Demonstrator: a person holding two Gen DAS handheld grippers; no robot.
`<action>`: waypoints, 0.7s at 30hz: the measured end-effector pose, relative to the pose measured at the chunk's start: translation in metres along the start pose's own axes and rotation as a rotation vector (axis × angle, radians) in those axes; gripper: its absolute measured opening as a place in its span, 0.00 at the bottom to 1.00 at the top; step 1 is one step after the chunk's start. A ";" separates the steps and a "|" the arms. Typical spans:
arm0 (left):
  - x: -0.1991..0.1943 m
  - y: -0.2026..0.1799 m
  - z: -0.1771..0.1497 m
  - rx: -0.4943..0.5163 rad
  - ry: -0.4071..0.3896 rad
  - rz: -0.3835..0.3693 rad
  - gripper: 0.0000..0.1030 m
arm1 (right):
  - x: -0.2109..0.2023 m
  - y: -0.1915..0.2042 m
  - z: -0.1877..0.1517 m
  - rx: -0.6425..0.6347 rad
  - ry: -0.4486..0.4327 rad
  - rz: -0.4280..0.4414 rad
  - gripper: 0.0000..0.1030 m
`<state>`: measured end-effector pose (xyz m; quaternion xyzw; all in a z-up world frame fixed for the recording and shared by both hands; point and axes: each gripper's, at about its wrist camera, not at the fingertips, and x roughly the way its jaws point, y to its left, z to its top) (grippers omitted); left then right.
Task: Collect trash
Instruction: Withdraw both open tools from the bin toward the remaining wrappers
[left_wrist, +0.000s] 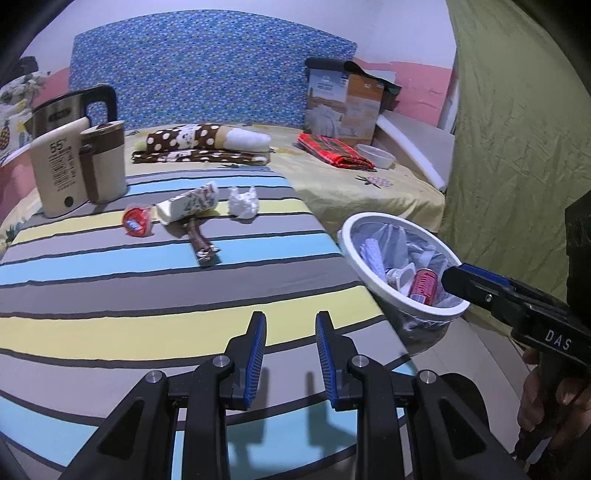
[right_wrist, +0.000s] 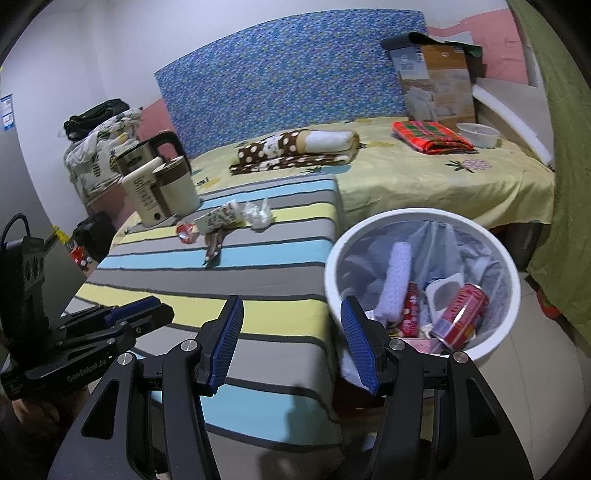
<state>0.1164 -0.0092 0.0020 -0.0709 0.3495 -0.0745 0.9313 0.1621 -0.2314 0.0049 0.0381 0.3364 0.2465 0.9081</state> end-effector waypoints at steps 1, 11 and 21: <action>-0.001 0.003 0.000 -0.004 -0.002 0.006 0.26 | 0.002 0.002 0.000 -0.003 0.003 0.003 0.55; -0.008 0.042 0.004 -0.059 -0.024 0.064 0.26 | 0.024 0.028 0.005 -0.039 0.043 0.038 0.55; -0.011 0.079 0.016 -0.089 -0.039 0.114 0.27 | 0.052 0.055 0.015 -0.085 0.081 0.076 0.55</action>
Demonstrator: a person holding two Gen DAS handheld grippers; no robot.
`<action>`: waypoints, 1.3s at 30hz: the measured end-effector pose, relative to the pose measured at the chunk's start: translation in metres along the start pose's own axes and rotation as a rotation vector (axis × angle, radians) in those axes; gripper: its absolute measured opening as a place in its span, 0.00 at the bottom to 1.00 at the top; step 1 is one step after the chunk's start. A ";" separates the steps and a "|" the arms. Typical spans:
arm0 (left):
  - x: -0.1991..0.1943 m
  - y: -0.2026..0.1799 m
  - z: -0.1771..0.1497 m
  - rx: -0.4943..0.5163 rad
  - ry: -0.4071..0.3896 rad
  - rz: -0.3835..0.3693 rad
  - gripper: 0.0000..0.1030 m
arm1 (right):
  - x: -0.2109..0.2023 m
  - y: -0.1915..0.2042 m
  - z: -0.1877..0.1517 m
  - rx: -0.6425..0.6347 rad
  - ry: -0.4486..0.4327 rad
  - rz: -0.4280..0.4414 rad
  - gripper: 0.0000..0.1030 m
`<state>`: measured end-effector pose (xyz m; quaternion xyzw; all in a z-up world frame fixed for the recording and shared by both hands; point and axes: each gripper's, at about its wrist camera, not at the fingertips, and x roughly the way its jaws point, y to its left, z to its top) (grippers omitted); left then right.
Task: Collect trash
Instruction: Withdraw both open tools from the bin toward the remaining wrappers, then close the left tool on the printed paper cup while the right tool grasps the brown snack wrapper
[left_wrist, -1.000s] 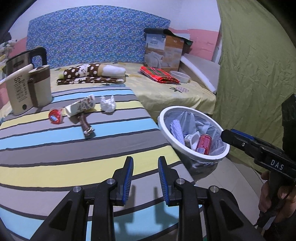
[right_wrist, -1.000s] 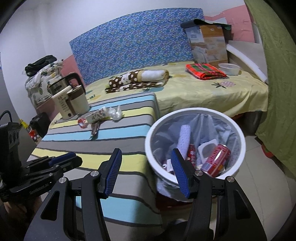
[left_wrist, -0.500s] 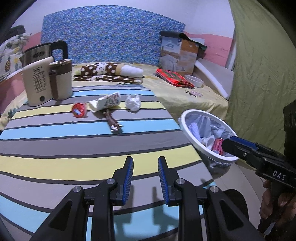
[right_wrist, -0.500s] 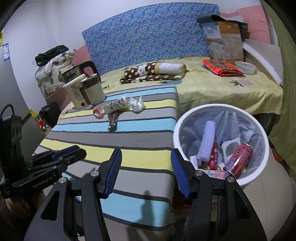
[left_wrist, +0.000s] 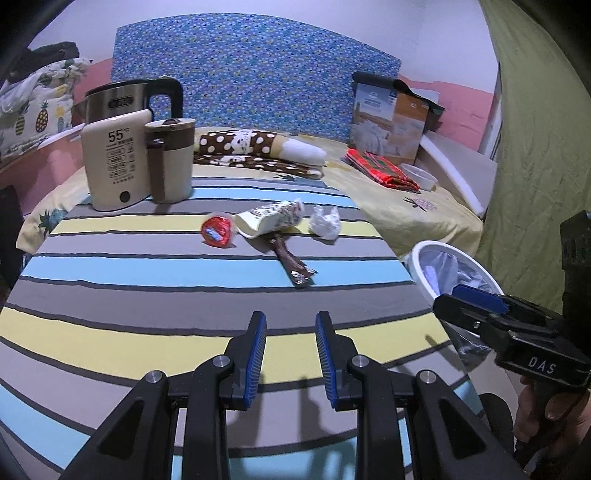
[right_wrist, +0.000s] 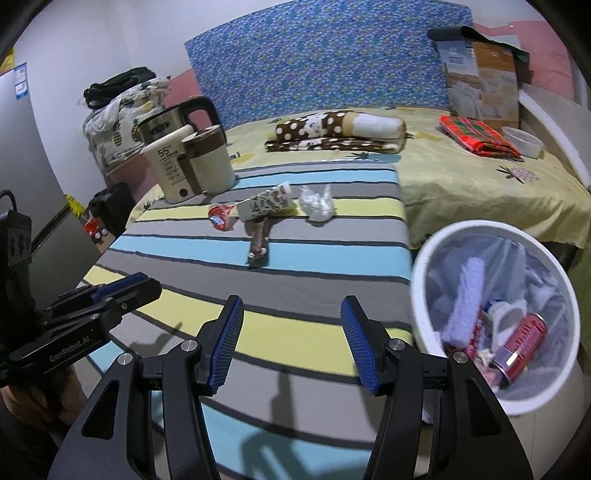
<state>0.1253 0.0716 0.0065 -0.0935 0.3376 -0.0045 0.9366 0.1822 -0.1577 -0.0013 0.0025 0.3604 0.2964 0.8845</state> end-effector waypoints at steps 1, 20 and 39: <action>0.001 0.003 0.001 -0.002 -0.001 0.005 0.27 | 0.005 0.003 0.002 -0.002 0.008 0.006 0.55; 0.021 0.046 0.014 -0.049 0.016 0.085 0.26 | 0.067 0.028 0.027 -0.066 0.090 0.005 0.55; 0.039 0.057 0.030 -0.037 0.028 0.077 0.27 | 0.097 0.024 0.033 -0.071 0.156 0.011 0.24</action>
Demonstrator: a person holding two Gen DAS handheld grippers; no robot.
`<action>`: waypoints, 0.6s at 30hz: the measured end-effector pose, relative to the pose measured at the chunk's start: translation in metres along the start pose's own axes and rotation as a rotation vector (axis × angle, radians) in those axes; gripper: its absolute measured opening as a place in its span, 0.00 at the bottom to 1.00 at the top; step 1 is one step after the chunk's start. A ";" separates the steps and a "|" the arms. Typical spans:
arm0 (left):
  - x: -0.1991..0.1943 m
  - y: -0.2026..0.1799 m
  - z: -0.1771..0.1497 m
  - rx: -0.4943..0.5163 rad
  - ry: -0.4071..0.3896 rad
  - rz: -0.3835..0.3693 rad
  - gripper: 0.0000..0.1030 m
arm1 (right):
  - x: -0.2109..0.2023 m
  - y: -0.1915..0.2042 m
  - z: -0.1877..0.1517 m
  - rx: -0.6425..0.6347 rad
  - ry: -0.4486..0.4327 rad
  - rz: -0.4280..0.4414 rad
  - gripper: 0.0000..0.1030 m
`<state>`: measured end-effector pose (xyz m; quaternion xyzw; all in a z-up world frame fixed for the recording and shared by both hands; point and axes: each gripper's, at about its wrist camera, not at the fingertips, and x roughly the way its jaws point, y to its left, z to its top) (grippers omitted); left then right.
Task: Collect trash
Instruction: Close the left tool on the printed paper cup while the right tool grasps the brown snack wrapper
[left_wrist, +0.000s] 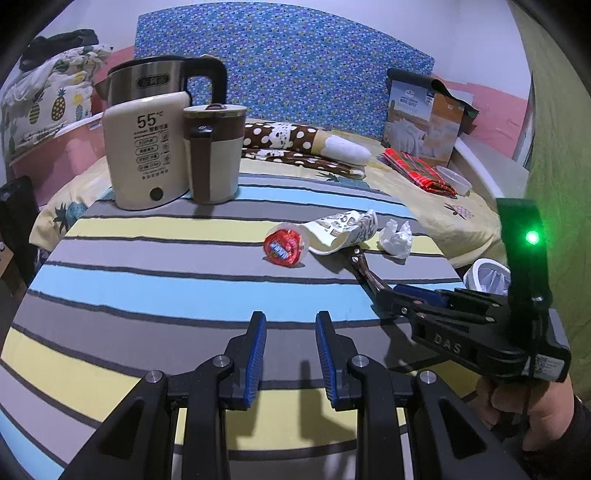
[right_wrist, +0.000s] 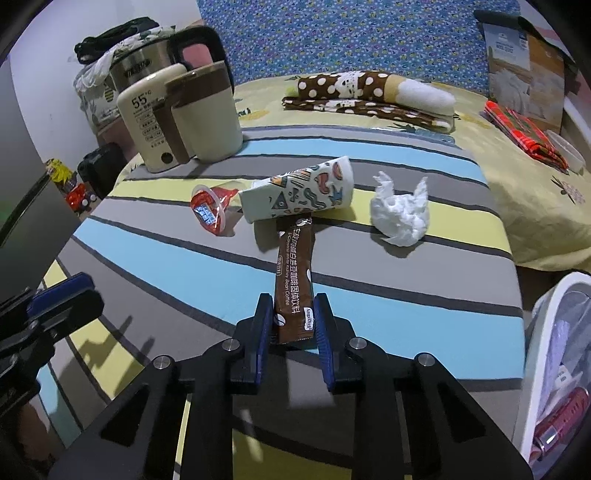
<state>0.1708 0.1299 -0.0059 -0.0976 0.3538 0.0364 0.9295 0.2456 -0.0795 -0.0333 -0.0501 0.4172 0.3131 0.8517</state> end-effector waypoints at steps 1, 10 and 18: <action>0.001 -0.002 0.002 0.006 -0.001 -0.005 0.27 | -0.003 -0.001 -0.001 0.005 -0.004 0.005 0.24; 0.018 -0.036 0.021 0.117 -0.001 -0.068 0.27 | -0.031 -0.020 -0.024 0.073 -0.029 0.039 0.24; 0.057 -0.070 0.028 0.263 0.041 -0.047 0.27 | -0.043 -0.042 -0.032 0.137 -0.053 0.044 0.24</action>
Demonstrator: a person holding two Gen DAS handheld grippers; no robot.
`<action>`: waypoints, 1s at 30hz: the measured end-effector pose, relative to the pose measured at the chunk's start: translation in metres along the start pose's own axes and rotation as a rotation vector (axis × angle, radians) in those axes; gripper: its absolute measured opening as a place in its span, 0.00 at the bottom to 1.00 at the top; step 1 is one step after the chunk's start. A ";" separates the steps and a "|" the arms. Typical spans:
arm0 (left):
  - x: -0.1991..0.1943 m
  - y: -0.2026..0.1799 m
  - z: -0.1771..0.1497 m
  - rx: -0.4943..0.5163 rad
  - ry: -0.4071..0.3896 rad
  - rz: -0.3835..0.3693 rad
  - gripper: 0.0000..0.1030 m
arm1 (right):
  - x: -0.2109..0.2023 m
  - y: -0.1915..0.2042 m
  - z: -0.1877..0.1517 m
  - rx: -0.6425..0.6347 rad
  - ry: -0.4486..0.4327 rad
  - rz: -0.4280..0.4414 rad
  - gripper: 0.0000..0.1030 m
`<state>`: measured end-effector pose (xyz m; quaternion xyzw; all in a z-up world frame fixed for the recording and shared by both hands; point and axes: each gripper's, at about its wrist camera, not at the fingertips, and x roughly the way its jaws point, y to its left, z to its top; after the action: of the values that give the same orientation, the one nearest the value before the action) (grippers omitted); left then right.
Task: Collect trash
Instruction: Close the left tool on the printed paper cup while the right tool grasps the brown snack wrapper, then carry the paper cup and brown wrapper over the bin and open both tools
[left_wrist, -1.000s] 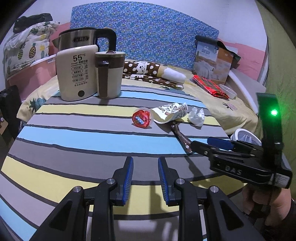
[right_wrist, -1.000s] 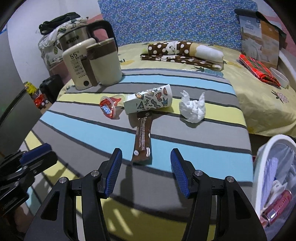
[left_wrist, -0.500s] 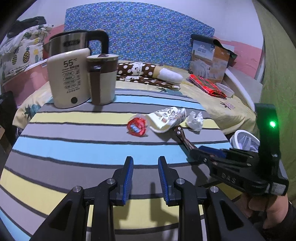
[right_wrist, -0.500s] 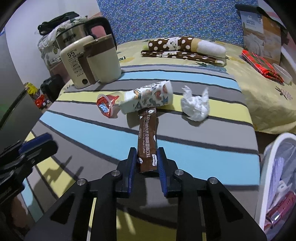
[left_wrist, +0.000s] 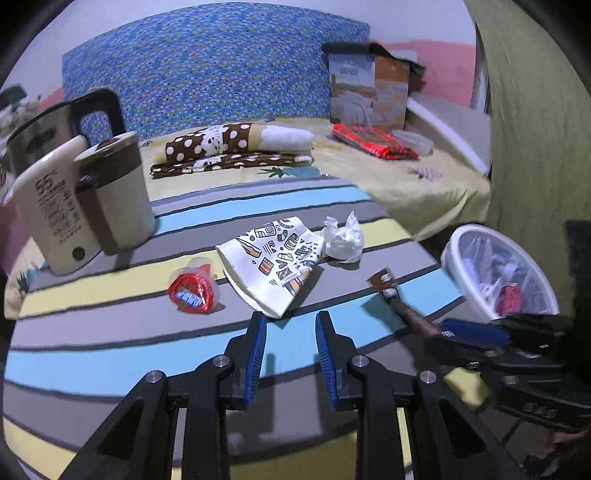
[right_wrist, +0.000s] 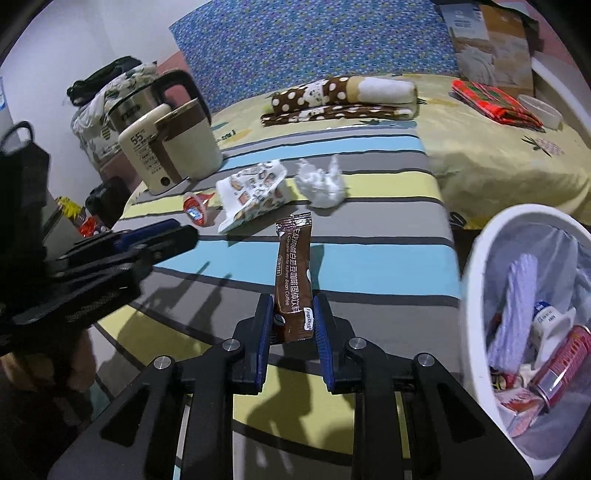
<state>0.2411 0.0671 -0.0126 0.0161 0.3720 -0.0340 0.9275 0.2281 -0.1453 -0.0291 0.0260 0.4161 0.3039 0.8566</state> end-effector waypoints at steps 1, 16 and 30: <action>0.004 -0.002 0.001 0.019 0.001 0.010 0.27 | -0.001 -0.002 0.000 0.004 -0.002 0.001 0.24; 0.056 -0.015 0.015 0.114 0.065 0.080 0.15 | -0.003 -0.019 -0.003 0.046 -0.020 0.020 0.24; 0.007 -0.017 0.007 0.037 -0.018 -0.003 0.00 | -0.018 -0.022 -0.013 0.049 -0.033 0.015 0.24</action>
<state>0.2498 0.0496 -0.0129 0.0325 0.3627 -0.0426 0.9304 0.2209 -0.1753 -0.0320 0.0553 0.4090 0.2994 0.8602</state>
